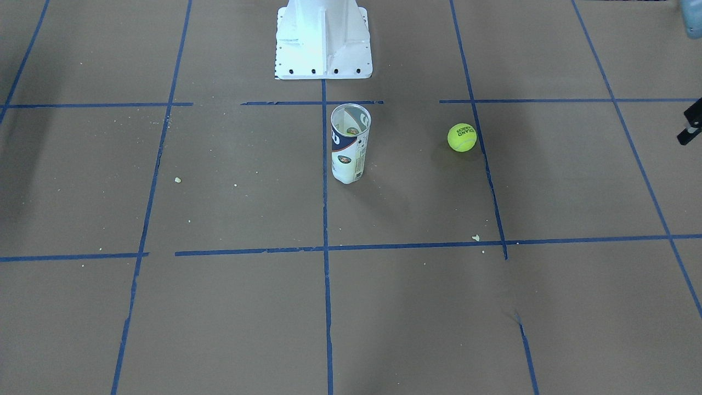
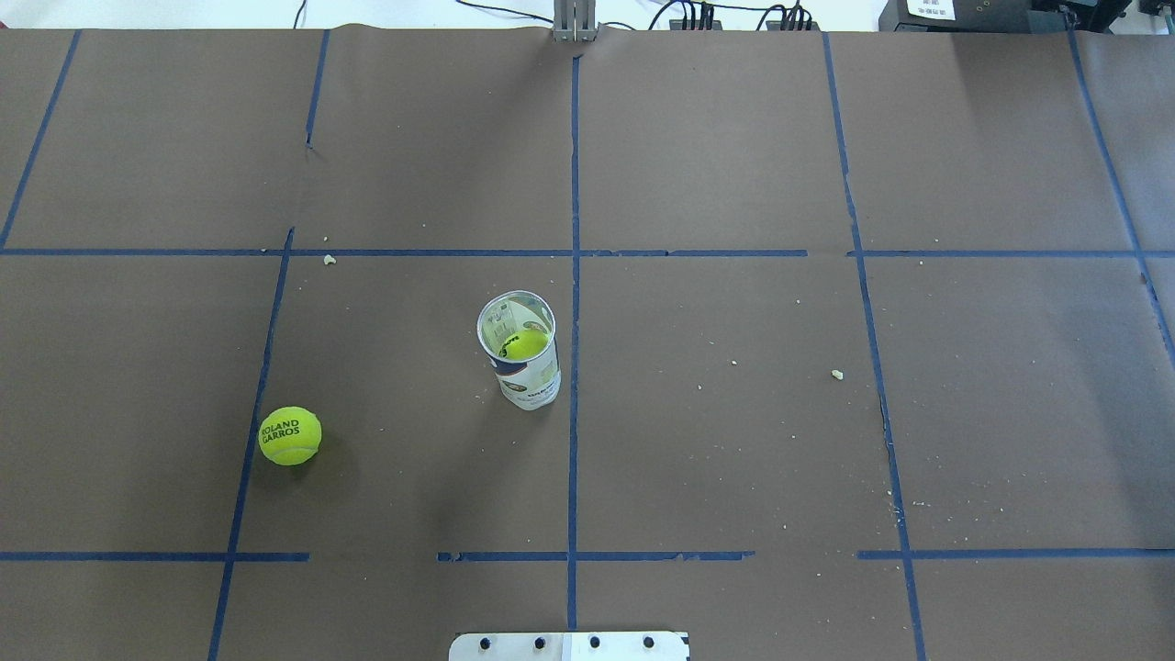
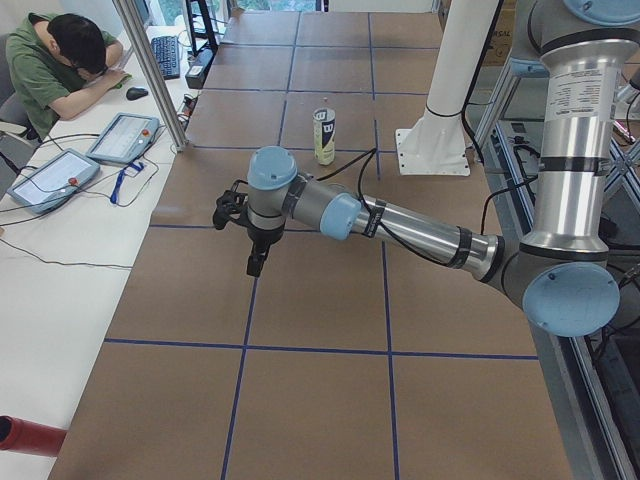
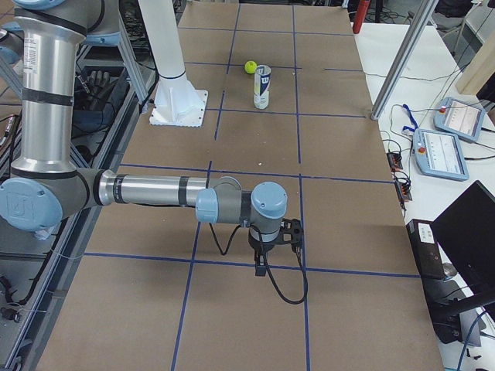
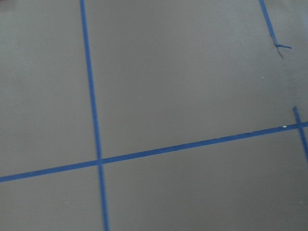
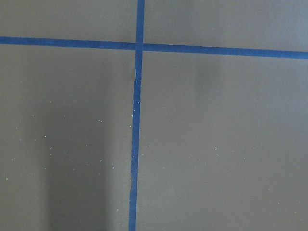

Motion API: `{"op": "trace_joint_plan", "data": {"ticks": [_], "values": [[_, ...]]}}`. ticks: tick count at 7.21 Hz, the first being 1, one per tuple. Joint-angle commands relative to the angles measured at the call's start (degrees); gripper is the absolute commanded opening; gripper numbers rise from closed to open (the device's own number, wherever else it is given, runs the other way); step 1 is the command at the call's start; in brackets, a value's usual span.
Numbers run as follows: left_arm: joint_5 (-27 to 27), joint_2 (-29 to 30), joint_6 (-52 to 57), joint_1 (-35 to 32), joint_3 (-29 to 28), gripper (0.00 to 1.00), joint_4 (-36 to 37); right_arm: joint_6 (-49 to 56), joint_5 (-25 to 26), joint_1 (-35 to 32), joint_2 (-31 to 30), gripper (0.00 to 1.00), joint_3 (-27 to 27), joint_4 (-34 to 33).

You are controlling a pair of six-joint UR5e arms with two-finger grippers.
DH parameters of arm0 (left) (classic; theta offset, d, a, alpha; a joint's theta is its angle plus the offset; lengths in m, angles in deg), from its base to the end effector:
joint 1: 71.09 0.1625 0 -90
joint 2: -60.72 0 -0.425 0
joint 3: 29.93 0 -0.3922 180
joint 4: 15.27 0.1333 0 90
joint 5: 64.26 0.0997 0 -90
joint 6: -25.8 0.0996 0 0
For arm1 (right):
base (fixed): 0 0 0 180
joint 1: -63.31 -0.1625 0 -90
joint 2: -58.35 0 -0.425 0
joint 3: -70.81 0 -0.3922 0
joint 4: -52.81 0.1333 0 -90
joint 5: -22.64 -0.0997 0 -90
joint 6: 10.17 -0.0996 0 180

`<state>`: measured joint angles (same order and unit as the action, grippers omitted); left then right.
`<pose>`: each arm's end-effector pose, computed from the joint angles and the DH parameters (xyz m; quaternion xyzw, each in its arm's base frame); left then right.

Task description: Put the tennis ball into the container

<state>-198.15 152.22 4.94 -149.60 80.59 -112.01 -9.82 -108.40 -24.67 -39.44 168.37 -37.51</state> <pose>0.0360 -0.4995 0.4553 0.1204 0.4118 0.0191 0.9031 0.0526 -0.4357 0.6612 -0.0096 -0.3504 -0.0177 0.9364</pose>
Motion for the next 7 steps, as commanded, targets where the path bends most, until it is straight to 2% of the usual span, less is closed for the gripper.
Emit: {"op": "trace_joint_plan", "data": {"ticks": [1, 3, 5, 7], "values": [[6.58, 2.01, -19.39, 11.22, 6.96, 1.00, -0.03, 0.00, 0.00, 0.00, 0.05, 1.00, 0.00, 0.06], [12.74, 2.46, -34.34, 21.69, 11.02, 1.00, -1.42, 0.00, 0.00, 0.00, 0.05, 1.00, 0.00, 0.06], [23.25, 2.29, -47.81, 34.42, 10.96, 1.00, -6.96, 0.00, 0.00, 0.00, 0.05, 1.00, 0.00, 0.06], [28.38, 1.94, -53.64, 42.35, 10.17, 1.00, -7.15, 0.00, 0.00, 0.00, -0.03, 1.00, 0.00, 0.06]]}}
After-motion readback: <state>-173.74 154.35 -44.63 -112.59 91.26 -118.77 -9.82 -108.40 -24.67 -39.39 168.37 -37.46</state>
